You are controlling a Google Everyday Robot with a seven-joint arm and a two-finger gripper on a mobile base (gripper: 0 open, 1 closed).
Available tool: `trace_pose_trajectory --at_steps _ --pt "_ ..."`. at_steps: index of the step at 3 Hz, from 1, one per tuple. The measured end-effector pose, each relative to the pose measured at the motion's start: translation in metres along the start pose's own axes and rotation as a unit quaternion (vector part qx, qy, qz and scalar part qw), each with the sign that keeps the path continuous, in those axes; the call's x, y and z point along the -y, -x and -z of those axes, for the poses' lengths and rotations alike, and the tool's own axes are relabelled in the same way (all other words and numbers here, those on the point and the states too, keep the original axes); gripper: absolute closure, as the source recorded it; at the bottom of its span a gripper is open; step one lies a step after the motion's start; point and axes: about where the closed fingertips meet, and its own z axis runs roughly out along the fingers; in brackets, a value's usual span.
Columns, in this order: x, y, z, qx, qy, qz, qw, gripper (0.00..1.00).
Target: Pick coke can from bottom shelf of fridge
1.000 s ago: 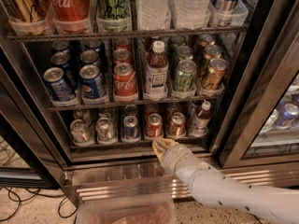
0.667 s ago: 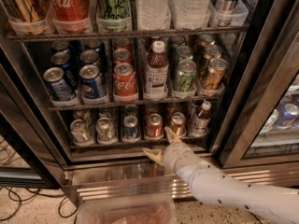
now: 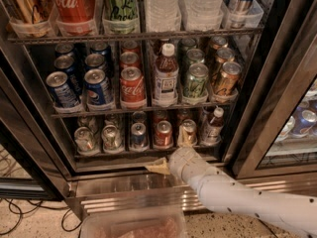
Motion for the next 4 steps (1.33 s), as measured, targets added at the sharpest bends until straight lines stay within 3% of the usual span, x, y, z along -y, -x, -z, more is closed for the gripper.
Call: trace_pose_trajectory --at_steps 2,3,4 --pt "0.002 0.017 -0.016 0.016 0.007 0.027 0.9995 0.39" --pt "0.005 0.018 -0.021 0.017 0.007 0.032 0.9993 0.33" --pt "0.011 0.017 -0.024 0.013 0.003 0.039 0.9991 0.21"
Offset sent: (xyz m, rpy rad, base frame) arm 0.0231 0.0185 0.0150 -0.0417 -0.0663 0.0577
